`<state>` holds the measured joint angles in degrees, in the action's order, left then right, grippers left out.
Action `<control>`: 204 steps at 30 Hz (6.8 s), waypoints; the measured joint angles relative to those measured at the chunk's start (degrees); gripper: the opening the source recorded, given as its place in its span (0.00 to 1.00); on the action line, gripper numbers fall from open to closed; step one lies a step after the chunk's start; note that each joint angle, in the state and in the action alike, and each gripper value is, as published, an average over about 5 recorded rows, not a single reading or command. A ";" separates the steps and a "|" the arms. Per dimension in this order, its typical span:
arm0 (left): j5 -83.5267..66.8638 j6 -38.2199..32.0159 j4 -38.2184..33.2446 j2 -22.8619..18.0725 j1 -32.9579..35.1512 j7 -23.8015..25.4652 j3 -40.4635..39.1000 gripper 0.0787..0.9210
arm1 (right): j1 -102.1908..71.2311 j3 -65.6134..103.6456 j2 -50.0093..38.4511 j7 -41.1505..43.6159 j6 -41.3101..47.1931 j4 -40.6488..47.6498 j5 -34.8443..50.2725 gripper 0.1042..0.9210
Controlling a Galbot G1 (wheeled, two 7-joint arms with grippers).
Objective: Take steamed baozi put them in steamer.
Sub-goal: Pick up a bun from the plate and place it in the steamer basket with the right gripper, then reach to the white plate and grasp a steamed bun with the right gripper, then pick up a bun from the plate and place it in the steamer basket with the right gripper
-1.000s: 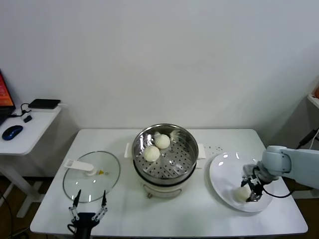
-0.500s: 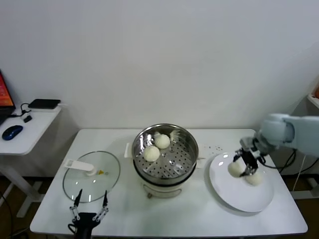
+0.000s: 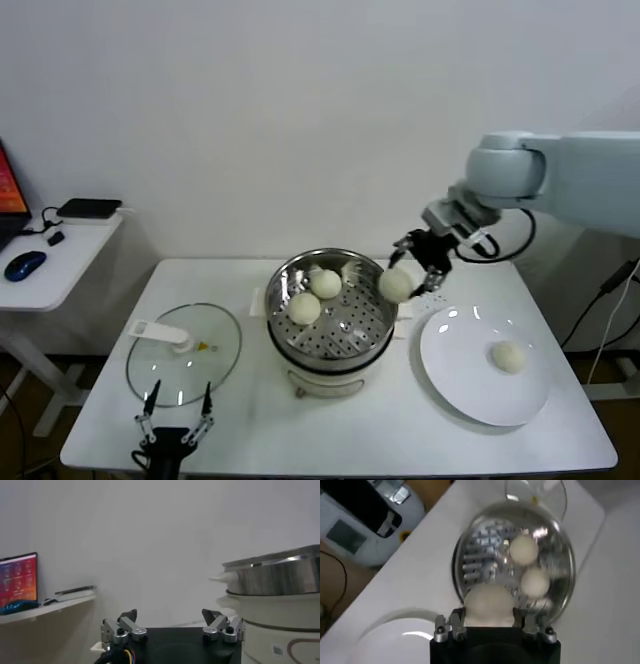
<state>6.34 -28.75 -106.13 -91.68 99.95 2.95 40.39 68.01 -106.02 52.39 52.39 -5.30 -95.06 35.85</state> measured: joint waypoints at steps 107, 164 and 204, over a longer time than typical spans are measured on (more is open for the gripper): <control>-0.13 -1.04 3.67 0.13 -0.68 -0.41 0.65 0.88 | -42.70 10.25 -15.38 -2.21 6.75 33.44 -18.35 0.88; -0.17 -0.40 0.45 1.18 -0.14 0.17 -0.05 0.88 | -1.62 -4.82 3.98 -1.88 20.22 9.67 15.25 0.55; -0.06 -1.10 1.64 0.81 -0.66 0.15 0.66 0.88 | -24.13 7.14 9.51 -13.25 29.73 13.78 13.10 0.87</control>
<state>6.28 -29.85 -104.50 -90.86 99.29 3.10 41.05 43.88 -98.88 61.91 39.14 24.43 -81.27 48.96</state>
